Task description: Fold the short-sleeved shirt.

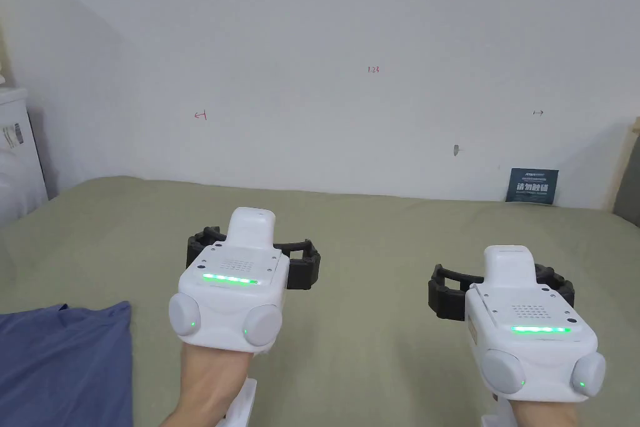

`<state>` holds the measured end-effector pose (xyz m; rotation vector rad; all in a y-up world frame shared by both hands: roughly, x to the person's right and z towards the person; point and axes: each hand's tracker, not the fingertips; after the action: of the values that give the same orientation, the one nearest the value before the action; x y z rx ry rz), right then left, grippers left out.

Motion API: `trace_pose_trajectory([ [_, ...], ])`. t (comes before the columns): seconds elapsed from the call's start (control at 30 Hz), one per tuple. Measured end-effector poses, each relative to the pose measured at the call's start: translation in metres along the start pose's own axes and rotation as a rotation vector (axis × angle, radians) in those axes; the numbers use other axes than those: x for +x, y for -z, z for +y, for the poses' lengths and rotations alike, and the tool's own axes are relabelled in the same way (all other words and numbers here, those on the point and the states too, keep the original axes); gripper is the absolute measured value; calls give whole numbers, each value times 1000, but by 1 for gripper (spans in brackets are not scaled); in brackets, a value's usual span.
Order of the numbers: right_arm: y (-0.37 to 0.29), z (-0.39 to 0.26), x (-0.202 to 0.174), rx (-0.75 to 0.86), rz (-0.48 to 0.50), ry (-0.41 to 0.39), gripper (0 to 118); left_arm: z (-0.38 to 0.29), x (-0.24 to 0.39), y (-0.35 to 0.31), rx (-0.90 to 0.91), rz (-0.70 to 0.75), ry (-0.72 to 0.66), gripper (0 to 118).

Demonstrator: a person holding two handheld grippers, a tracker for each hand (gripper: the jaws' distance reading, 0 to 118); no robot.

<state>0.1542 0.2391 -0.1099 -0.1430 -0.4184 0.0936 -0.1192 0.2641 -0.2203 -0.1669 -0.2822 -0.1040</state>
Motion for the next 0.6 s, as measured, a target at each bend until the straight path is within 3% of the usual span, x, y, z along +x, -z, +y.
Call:
trace_pose_trajectory([
  [0.6,-4,2,-4,19,5,-2,118,1,-2,0,-4,-4,-31,118],
])
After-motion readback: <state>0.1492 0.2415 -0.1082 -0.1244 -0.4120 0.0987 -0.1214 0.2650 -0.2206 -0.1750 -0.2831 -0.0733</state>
